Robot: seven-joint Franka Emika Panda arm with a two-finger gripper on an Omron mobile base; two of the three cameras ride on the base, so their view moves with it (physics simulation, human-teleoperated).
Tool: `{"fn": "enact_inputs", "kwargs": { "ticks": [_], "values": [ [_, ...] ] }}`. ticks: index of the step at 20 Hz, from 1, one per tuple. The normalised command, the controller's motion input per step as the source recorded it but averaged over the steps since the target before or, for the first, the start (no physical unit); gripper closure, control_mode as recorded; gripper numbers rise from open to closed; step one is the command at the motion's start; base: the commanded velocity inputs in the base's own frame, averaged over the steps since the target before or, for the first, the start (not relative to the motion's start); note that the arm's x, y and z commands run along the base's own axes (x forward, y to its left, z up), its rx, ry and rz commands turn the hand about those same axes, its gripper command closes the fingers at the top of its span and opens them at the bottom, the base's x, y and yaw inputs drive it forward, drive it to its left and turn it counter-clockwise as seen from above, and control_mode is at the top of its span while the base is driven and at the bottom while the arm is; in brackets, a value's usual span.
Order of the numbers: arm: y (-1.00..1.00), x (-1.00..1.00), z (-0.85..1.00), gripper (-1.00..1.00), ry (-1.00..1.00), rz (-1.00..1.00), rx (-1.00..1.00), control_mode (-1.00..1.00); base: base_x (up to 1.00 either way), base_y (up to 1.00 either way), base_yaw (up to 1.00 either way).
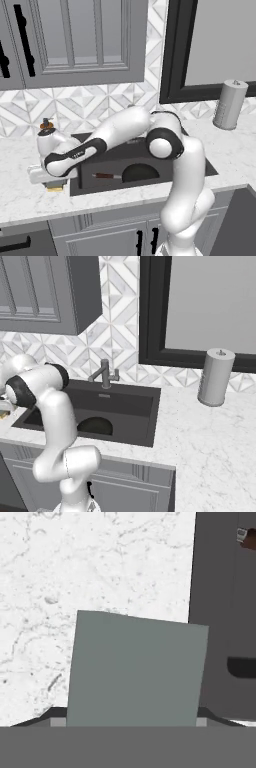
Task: Pick the pan and sponge and place them into the sink. Then turn on the water.
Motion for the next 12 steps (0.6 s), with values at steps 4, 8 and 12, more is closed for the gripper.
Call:
{"fn": "enact_inputs", "kwargs": {
  "ticks": [4, 8, 12],
  "values": [
    [-1.0, -0.17, 1.0, 1.0, -0.13, 0.0, -0.01, -1.0, 0.0, 0.0, 0.0],
    [-1.0, -0.22, 1.0, 1.0, -0.12, 0.0, -0.03, -1.0, 0.0, 0.0, 0.0],
    [-1.0, -0.04, 1.0, 1.0, -0.03, 0.0, -0.02, -1.0, 0.0, 0.0, 0.0]
  ]
}}
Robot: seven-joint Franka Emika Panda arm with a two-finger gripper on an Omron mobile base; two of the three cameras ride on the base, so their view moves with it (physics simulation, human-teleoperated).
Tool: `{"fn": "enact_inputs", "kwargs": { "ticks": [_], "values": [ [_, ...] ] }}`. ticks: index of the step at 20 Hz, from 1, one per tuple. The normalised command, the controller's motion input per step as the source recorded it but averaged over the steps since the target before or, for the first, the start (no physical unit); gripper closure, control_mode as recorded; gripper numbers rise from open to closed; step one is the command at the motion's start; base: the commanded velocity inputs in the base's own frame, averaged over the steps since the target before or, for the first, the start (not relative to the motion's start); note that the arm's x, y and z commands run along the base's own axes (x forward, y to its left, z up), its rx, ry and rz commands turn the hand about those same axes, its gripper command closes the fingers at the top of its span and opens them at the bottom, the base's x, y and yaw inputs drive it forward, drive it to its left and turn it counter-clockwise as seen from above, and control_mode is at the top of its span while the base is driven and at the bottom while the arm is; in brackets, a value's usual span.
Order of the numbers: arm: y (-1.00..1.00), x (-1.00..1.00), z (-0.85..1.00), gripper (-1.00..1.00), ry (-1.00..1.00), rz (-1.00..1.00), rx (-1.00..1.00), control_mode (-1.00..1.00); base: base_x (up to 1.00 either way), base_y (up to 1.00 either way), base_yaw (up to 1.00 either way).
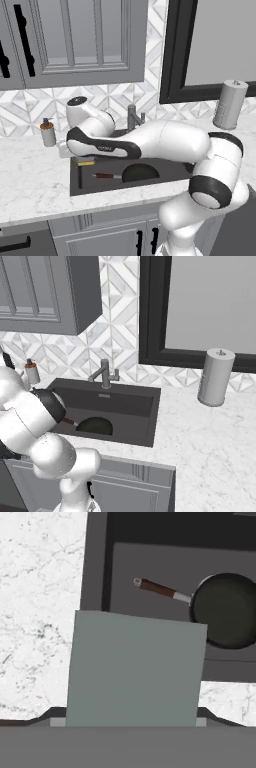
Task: Pick the pan and sponge and place them into the sink. Then turn on the water.
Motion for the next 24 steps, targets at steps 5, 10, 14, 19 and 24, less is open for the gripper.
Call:
{"fn": "enact_inputs", "kwargs": {
  "ticks": [5, 10, 14, 19, 24],
  "values": [
    [-1.0, 0.0, 0.84, 1.0, 0.03, 0.0, -0.05, -1.0, 0.0, 0.0, 0.0],
    [-1.0, 0.0, 0.4, 1.0, 0.05, 0.0, -0.12, -1.0, 0.0, 0.0, 0.0],
    [-1.0, 0.0, 0.08, 1.0, 0.0, 0.0, -0.08, -1.0, 0.0, 0.0, 0.0],
    [-1.0, 0.0, 0.1, 1.0, 0.0, 0.0, -0.01, -1.0, 0.0, 0.0, 0.0],
    [-1.0, 0.03, 0.25, 1.0, 0.05, 0.0, 0.12, -1.0, 0.0, 0.0, 0.0]
  ]
}}
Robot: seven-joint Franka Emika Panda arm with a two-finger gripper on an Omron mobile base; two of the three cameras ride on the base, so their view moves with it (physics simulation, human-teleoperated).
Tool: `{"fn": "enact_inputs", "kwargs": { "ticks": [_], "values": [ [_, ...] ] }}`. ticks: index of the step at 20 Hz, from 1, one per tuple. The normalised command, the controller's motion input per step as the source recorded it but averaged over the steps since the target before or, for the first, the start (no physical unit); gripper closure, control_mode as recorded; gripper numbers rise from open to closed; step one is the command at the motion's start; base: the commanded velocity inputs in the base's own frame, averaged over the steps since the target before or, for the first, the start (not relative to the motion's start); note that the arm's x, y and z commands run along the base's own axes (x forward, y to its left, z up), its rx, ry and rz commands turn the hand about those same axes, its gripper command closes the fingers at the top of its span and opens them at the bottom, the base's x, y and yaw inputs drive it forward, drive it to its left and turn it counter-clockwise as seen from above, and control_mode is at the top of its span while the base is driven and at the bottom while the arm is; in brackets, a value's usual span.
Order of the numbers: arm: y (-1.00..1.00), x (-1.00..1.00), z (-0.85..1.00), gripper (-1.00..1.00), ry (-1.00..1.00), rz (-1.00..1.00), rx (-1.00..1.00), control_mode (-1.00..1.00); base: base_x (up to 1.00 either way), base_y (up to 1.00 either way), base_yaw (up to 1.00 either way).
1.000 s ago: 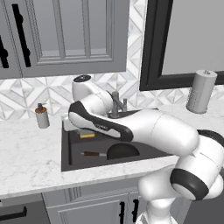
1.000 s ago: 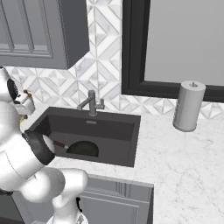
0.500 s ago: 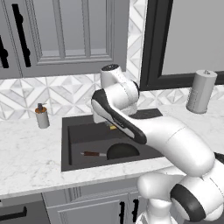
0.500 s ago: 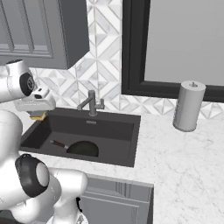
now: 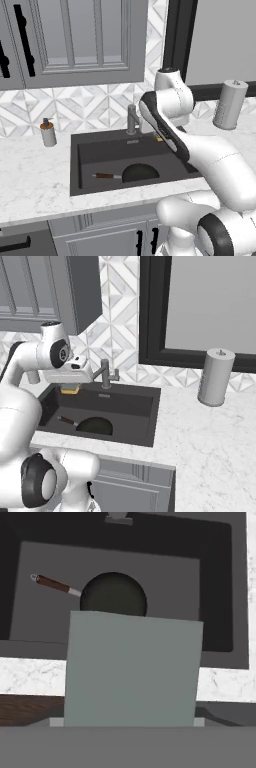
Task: Pick the pan and sponge and place them into the sink. Then turn on the water.
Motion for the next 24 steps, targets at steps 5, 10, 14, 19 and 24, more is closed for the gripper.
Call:
{"fn": "enact_inputs", "kwargs": {
  "ticks": [5, 10, 14, 19, 24],
  "values": [
    [-1.0, 0.3, 0.01, 1.0, 0.09, 0.0, 0.17, -1.0, 0.0, 0.0, 0.0],
    [-1.0, 0.5, -0.18, 1.0, 0.02, 0.0, 0.05, -1.0, 0.0, 0.0, 0.0],
    [-0.53, 0.16, -0.2, 1.0, 0.0, 0.0, 0.0, -1.0, 0.0, 0.0, 0.0],
    [-0.02, 0.02, 0.0, 1.0, 0.01, 0.0, 0.02, -1.0, 0.0, 0.0, 0.0],
    [0.0, 0.06, -0.18, 1.0, 0.0, 0.0, 0.0, -1.0, 0.0, 0.0, 0.0]
  ]
}}
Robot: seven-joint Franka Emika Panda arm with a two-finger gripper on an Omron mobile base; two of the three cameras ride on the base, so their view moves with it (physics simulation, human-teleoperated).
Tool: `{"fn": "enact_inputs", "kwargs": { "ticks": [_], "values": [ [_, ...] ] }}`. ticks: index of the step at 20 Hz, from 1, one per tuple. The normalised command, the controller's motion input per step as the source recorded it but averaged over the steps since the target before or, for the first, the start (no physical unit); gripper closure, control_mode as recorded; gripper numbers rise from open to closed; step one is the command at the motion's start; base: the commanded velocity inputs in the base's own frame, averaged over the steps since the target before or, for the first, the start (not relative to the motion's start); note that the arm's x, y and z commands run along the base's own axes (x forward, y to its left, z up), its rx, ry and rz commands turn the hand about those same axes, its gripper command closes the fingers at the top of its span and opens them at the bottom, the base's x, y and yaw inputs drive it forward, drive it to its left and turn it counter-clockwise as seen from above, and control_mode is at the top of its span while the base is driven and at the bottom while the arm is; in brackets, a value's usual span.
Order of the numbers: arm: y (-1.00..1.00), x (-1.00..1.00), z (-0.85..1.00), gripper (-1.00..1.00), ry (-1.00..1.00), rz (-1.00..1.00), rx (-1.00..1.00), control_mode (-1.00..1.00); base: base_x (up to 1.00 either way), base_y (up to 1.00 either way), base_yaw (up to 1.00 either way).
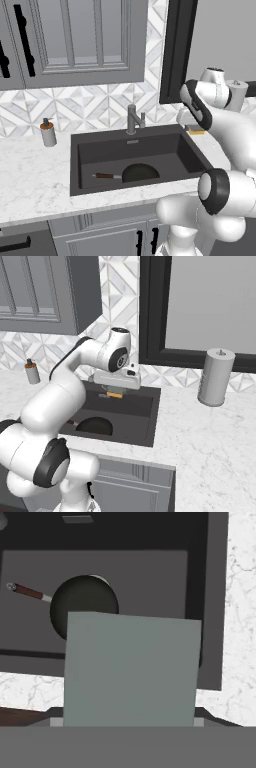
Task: Pick the pan and sponge and place them into the sink. Then turn on the water.
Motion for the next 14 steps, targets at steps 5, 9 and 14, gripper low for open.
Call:
{"fn": "enact_inputs", "kwargs": {
  "ticks": [5, 9, 14],
  "values": [
    [0.0, 0.51, -0.61, 1.0, 0.0, 0.0, 0.01, -1.0, 0.0, 0.0, 0.0],
    [-0.02, 0.51, -0.76, 1.0, 0.0, 0.0, 0.11, -1.0, 0.0, 0.0, 0.0],
    [-0.06, 0.46, -0.71, 1.0, 0.02, 0.0, 0.05, -1.0, 0.0, 0.0, 0.0]
  ]
}}
